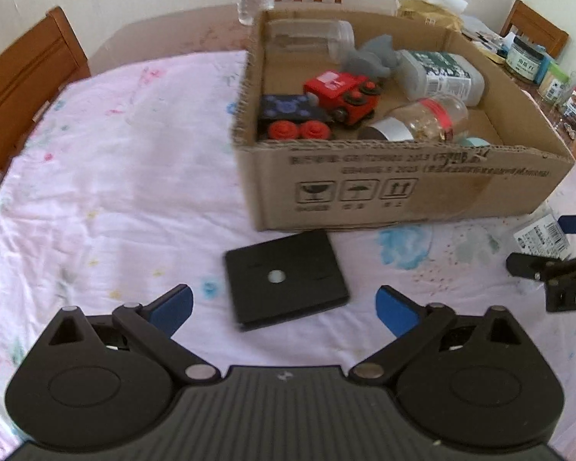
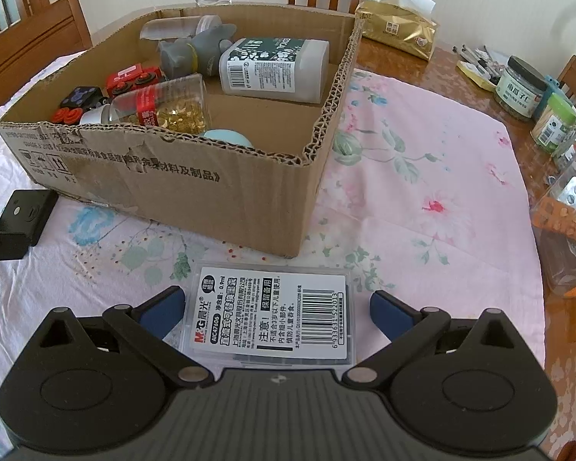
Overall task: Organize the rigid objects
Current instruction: 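Close the left tool on the black rectangular case while the right tool grasps the white refill card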
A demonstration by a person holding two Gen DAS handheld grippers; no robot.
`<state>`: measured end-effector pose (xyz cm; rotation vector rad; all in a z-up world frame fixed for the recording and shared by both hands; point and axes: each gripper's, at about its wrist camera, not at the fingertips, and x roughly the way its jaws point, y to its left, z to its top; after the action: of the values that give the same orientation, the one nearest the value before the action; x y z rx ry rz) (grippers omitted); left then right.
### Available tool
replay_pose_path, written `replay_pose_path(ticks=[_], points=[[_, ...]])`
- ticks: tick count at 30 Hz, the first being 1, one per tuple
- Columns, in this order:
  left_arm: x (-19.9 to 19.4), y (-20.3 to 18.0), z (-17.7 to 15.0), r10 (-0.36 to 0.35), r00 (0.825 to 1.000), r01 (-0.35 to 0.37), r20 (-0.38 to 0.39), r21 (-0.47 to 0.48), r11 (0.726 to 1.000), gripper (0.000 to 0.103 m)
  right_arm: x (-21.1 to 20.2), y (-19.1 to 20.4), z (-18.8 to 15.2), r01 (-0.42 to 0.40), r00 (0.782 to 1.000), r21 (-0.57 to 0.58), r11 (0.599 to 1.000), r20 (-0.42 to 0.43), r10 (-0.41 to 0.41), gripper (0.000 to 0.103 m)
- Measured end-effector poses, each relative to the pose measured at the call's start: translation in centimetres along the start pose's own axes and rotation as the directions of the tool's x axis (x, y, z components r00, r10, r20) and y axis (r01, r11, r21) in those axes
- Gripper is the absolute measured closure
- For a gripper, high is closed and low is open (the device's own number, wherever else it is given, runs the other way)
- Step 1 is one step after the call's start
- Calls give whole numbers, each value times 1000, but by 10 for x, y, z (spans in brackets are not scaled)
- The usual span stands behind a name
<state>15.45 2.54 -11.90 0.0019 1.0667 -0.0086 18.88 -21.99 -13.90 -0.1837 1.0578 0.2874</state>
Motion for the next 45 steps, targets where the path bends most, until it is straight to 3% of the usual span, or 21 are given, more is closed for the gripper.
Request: replay_pose_path(ticks=[3, 7, 14, 30, 37, 45], points=[[7, -4, 4, -16, 999, 14, -34, -51, 999, 10, -1, -1, -1, -7, 1000, -10, 1000, 1, 7, 0], [10, -10, 7, -15, 1000, 14, -14, -58, 998, 11, -1, -1, -1, -13, 1000, -20, 1000, 7, 14, 0], [12, -19, 13, -29, 1000, 29, 10, 12, 1000, 24, -1, 1, 0, -20, 1000, -29, 999, 0, 20, 0], [11, -17, 10, -21, 999, 20, 39, 32, 999, 27, -4, 16, 0, -14, 1000, -14, 1000, -24, 13, 0], [12, -18, 13, -23, 999, 21, 37, 39, 999, 27, -7, 18, 1, 2, 1000, 5, 1000, -21, -2, 9], [12, -18, 14, -35, 999, 33, 38, 57, 998, 28, -8, 20, 1, -26, 999, -39, 999, -37, 24, 8]])
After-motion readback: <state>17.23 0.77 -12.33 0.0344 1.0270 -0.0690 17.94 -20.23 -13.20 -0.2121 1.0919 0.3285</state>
